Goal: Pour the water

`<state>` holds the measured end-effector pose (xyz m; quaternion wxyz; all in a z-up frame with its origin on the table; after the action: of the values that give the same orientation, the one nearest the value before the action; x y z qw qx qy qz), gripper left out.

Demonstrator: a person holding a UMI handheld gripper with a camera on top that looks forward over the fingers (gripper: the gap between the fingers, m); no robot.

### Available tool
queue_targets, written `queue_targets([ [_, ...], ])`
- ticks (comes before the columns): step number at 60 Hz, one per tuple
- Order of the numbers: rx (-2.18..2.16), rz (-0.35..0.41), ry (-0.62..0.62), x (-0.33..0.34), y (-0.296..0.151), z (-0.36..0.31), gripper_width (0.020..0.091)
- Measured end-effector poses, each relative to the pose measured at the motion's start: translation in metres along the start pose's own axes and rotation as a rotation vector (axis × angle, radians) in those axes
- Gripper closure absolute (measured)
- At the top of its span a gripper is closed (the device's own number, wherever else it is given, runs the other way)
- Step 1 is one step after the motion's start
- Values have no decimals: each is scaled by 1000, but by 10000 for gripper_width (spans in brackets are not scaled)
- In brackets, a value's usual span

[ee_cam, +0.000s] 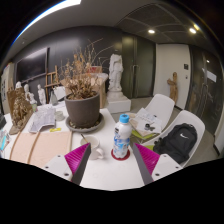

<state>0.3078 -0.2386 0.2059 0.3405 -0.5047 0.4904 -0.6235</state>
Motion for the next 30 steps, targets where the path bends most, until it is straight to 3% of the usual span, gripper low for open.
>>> queue_targets([
  [18, 31, -53, 28, 177, -19, -71, 248],
  [30, 52, -53, 8, 251, -16, -108, 248],
])
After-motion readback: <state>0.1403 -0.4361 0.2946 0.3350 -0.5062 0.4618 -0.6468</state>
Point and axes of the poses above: the point between the fingertips, and its own axes, seen from behind it with the camera up: z to the right, y down, x backward, against the way the camera looks, the point moved 9 cm from there along x, backward, against the way the camera looks, and after that the axes turned 10 degrees about z, right-handed, at the moved point
